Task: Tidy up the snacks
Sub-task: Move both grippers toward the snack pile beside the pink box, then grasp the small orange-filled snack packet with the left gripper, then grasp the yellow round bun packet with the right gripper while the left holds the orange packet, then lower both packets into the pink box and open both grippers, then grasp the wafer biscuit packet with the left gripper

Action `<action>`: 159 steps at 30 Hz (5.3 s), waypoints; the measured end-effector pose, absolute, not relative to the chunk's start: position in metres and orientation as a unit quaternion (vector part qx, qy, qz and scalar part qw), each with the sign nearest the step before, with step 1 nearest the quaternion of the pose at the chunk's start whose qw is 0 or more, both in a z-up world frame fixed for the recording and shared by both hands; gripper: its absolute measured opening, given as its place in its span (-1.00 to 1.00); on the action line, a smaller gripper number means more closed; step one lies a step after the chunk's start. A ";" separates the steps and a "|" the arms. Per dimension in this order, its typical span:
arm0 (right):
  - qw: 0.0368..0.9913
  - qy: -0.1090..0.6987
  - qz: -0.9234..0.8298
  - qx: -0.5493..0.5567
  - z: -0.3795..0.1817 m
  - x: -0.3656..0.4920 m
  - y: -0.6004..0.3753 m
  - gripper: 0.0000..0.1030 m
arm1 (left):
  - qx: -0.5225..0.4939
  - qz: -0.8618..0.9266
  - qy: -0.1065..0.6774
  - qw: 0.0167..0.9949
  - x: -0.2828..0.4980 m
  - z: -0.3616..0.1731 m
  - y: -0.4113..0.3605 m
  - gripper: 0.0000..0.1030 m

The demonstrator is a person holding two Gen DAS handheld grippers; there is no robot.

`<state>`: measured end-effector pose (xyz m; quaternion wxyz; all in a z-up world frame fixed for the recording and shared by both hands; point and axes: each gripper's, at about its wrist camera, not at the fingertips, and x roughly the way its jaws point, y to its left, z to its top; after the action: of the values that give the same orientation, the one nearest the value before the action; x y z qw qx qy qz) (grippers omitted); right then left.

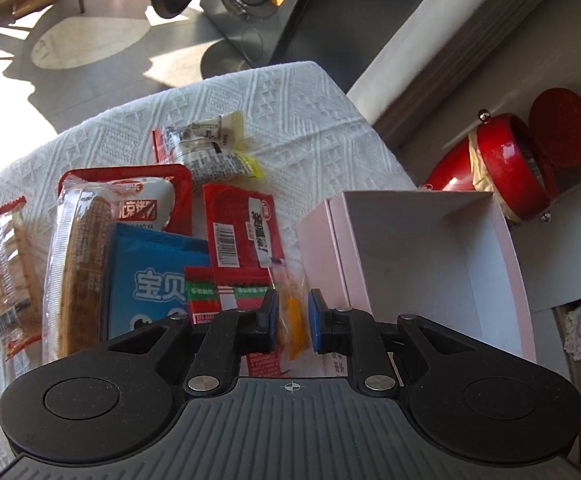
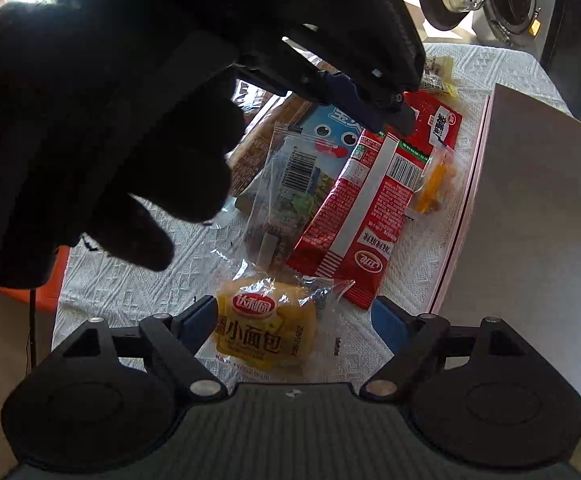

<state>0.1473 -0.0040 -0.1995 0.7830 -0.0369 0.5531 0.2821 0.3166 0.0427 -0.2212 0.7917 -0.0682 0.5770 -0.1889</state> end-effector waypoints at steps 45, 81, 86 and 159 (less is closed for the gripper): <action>0.796 0.587 0.128 -0.078 -0.247 0.097 0.055 1.00 | -0.121 -0.047 0.609 0.782 0.206 -0.239 0.218 -0.21; 0.774 0.615 0.154 0.000 -0.201 0.106 0.006 0.86 | -0.120 -0.020 0.660 0.742 0.083 -0.245 0.157 -0.54; 0.783 0.609 0.124 0.020 -0.212 0.140 0.036 0.86 | -0.109 -0.029 0.667 0.736 0.090 -0.250 0.151 -0.54; 0.865 0.493 0.090 0.015 -0.140 0.204 -0.097 0.55 | -0.128 -0.036 0.535 0.835 0.217 -0.182 0.119 -0.51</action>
<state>0.2042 -0.0967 -0.1395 0.8654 0.0154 0.4926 0.0900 0.2173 0.1191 -0.1819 0.8345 -0.1280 0.5347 -0.0357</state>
